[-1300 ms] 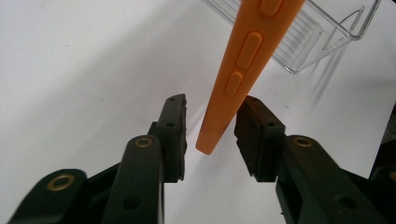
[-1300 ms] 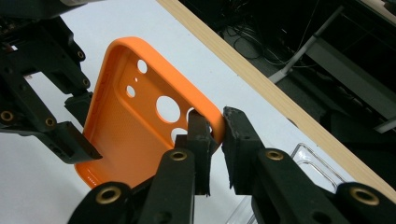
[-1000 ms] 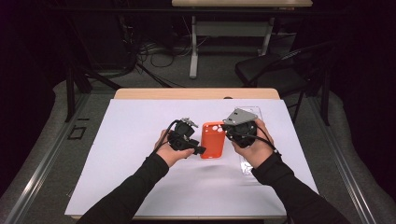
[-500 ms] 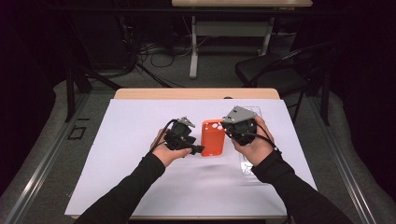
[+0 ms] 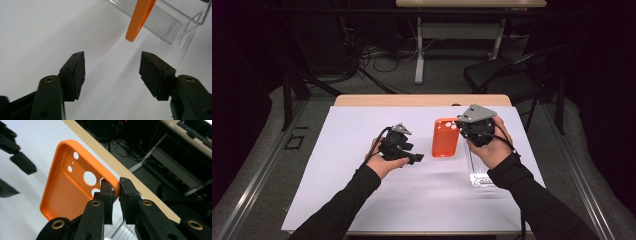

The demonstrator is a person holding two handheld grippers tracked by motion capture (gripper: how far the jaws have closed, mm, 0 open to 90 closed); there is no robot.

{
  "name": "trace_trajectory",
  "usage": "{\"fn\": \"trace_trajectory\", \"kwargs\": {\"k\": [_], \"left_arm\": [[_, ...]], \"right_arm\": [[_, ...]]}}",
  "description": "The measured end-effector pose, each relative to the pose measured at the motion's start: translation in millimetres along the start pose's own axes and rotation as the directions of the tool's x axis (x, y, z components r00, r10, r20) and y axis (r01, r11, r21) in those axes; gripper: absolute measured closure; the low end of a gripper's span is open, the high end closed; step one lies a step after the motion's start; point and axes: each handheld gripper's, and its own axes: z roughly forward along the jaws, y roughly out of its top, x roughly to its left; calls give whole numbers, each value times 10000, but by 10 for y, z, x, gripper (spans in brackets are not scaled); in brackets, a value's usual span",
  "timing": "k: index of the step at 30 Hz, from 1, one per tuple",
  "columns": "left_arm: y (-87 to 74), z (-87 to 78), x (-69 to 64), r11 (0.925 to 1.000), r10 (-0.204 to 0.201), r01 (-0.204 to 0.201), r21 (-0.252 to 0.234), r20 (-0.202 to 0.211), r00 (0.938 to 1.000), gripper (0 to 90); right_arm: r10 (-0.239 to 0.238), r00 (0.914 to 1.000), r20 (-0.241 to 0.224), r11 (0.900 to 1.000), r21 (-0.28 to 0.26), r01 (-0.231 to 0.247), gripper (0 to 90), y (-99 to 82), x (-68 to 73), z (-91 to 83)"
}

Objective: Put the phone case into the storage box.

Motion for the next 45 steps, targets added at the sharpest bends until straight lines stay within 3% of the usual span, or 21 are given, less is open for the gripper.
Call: {"fn": "trace_trajectory", "kwargs": {"k": [18, 23, 32, 45], "left_arm": [[-209, -221, 168, 9964, -284, 248, -809, -448, 9986, 233], [-268, -286, 214, 9943, -544, 482, -947, -643, 9964, 207], [-419, -365, 324, 9896, -1138, 1048, -981, -914, 9893, 207], [-488, -402, 355, 9882, -1174, 1075, -1092, -894, 9890, 152]], "right_arm": [[-218, 9950, 971, 9984, -501, 267, 820, 3, -403, 17], [-268, 9927, 1178, 9980, -531, 333, 820, -24, -485, 43], [-313, 9866, 1604, 9980, -493, 396, 820, -99, -619, 50], [-409, 9735, 2251, 9985, -265, 481, 819, -258, -828, 47]]}}
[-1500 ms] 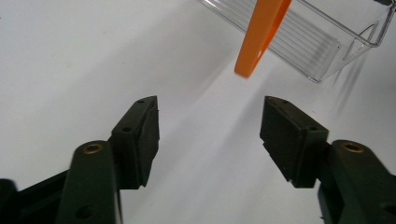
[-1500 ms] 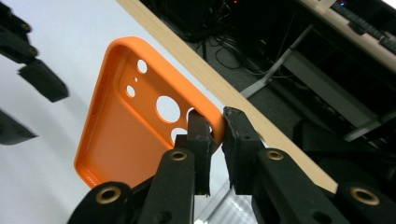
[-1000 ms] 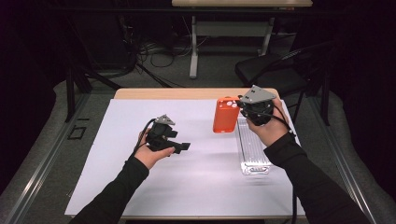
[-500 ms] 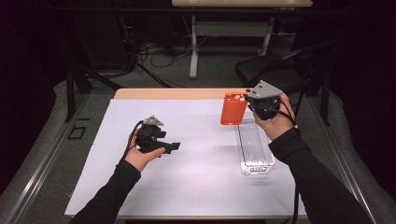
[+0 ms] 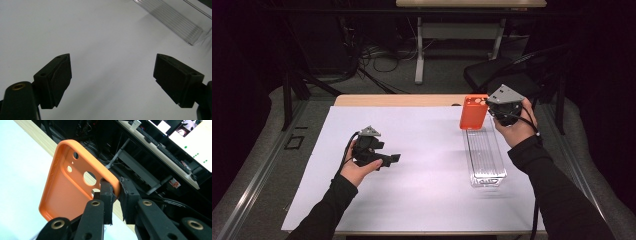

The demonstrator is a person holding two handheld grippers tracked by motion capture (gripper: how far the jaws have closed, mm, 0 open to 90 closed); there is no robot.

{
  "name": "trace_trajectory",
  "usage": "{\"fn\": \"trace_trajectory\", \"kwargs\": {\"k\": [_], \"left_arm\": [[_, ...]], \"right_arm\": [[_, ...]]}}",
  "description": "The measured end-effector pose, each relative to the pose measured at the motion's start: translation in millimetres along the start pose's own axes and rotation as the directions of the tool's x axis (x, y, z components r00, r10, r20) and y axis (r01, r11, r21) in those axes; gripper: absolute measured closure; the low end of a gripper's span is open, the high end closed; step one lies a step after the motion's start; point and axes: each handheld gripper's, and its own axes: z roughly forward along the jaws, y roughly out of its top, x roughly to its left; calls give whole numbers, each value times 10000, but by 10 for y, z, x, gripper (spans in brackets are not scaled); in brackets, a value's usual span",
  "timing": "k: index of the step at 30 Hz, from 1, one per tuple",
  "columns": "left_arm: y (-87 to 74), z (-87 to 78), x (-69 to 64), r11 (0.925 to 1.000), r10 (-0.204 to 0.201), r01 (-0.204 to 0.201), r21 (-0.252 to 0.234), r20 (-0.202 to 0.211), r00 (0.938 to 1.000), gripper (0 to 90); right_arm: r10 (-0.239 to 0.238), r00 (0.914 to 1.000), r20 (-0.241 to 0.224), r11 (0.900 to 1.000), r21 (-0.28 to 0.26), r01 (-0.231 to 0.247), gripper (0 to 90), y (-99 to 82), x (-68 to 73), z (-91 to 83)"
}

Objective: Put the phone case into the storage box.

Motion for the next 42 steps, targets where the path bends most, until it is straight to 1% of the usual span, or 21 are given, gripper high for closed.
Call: {"fn": "trace_trajectory", "kwargs": {"k": [4, 6, 9, 10, 12, 14, 16, 17, 20, 23, 25, 26, 30, 33, 38, 42], "left_arm": [[-11, -7, 5, 9999, 36, -34, -119, 138, 9999, 124], [-19, -11, 4, 9998, -84, 88, -196, 213, 9997, 101], [-25, -28, 8, 9996, -46, 54, -286, 275, 9996, 76], [-26, -36, 13, 9995, 35, -26, -305, 285, 9996, 73], [-30, -45, 17, 9993, -55, 66, -376, 286, 9996, 64], [-34, -56, 31, 9992, -8, 19, -391, 286, 9996, 51], [-43, -61, 40, 9990, -36, 49, -452, 277, 9996, 33], [-48, -64, 47, 9989, 32, -20, -462, 257, 9997, 27], [-60, -72, 58, 9989, 112, -106, -461, 118, 9999, 24], [-73, -80, 71, 9987, 197, -194, -475, 62, 9998, 24], [-84, -84, 70, 9987, 118, -117, -501, 20, 9999, 24], [-87, -88, 76, 9987, 190, -188, -478, 20, 9998, 24], [-105, -96, 71, 9981, 205, -207, -578, -39, 9998, 24], [-116, -109, 76, 9976, 260, -260, -637, -7, 9997, 24], [-137, -128, 90, 9974, 219, -220, -684, -22, 9998, 24], [-154, -130, 105, 9976, 196, -197, -671, -22, 9998, 24]], "right_arm": [[-61, 9999, 142, 10000, 73, 60, 819, -49, -53, 39], [-53, 9997, 229, 9999, 125, 50, 819, -75, -76, 67], [-83, 9995, 297, 9997, 220, 76, 819, -114, -117, 106], [-70, 9994, 326, 9997, 234, 62, 819, -128, -126, 122], [-36, 9993, 381, 9996, 288, 25, 819, -153, -142, 152], [-115, 9990, 441, 9994, 344, 100, 819, -175, -161, 183], [-99, 9989, 463, 9992, 395, 81, 819, -195, -178, 220], [-108, 9986, 514, 9991, 414, 86, 819, -205, -185, 239], [-106, 9989, 452, 9990, 439, 86, 819, -242, -197, 304], [-144, 9987, 483, 9986, 512, 119, 818, -272, -188, 361], [-199, 9985, 501, 9983, 555, 171, 819, -292, -173, 400], [-211, 9986, 493, 9982, 569, 183, 819, -301, -162, 418], [-316, 9985, 450, 9978, 595, 289, 819, -346, -121, 486], [-399, 9981, 470, 9975, 602, 370, 819, -387, -94, 533], [-397, 9979, 509, 9973, 631, 365, 819, -453, -71, 603], [-508, 9973, 530, 9965, 696, 471, 819, -501, -52, 645]]}}
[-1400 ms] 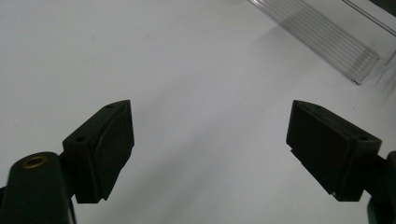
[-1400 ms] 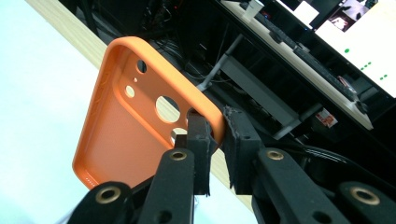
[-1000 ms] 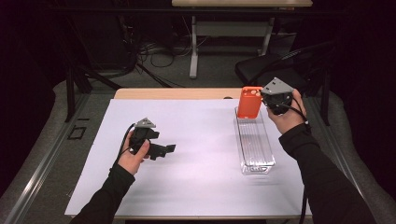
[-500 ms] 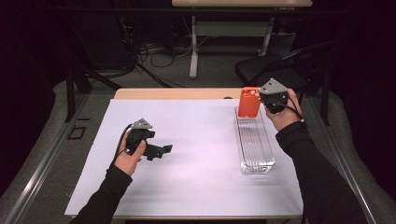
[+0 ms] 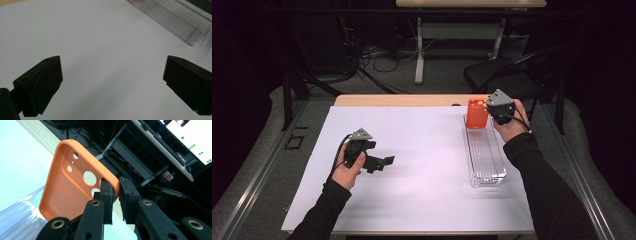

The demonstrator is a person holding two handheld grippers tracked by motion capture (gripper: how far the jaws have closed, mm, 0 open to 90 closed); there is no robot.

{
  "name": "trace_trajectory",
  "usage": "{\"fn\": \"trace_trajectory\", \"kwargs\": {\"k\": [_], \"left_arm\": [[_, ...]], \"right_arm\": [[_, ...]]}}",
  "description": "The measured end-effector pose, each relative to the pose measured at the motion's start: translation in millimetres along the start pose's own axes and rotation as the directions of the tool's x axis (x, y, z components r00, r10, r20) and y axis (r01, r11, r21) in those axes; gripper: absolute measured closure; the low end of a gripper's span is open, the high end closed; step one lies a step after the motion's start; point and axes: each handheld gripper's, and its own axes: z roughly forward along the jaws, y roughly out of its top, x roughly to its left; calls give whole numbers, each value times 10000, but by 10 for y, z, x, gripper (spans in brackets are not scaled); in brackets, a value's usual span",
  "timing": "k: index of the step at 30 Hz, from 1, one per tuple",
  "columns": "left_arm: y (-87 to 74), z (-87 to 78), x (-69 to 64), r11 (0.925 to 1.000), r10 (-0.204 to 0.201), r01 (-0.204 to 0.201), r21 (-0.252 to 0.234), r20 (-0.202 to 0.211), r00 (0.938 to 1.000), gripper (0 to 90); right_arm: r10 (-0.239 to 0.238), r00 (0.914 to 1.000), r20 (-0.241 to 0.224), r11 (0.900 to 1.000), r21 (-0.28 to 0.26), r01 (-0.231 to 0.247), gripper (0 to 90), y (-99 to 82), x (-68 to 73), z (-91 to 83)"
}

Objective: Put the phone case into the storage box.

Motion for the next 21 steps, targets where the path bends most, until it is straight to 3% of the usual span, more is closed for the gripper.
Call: {"fn": "trace_trajectory", "kwargs": {"k": [21], "left_arm": [[-51, 42, 15, 9998, -105, 106, 183, -16, 9999, 24]], "right_arm": [[-179, 9998, 121, 9998, -7, 179, 818, -108, 75, 135]]}}
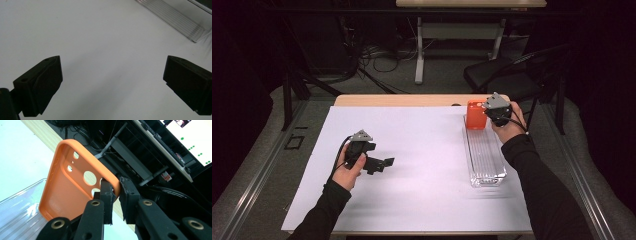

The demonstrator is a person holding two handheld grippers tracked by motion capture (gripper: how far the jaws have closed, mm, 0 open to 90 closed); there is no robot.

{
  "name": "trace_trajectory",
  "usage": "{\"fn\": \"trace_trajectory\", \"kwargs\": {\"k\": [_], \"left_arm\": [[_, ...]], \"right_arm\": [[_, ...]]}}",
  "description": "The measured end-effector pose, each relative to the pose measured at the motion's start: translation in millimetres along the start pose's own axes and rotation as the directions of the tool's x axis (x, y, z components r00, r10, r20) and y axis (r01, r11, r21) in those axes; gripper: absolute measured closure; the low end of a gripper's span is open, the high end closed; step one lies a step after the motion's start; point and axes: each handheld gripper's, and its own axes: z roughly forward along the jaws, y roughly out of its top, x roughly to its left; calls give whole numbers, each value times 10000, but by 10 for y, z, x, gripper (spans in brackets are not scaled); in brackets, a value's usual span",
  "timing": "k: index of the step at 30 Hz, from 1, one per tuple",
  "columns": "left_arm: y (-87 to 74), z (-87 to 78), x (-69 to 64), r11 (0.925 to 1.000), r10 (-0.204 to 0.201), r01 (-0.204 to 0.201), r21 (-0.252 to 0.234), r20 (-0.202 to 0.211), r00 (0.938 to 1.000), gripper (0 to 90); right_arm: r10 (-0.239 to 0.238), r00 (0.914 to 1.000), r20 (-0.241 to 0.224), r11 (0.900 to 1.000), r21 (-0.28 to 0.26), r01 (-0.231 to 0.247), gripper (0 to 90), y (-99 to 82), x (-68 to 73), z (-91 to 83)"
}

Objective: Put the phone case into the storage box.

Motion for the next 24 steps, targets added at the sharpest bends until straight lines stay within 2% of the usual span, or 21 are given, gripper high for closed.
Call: {"fn": "trace_trajectory", "kwargs": {"k": [13, 24], "left_arm": [[-41, 15, 13, 9999, -154, 154, 53, -8, 9999, 24], [-48, 30, 19, 9998, -135, 135, 150, 22, 9999, 25]], "right_arm": [[-15, 10000, 39, 10000, -19, 15, 810, -48, -45, 47], [131, 9998, 157, 9999, 58, -132, 794, -77, -67, 89]]}}
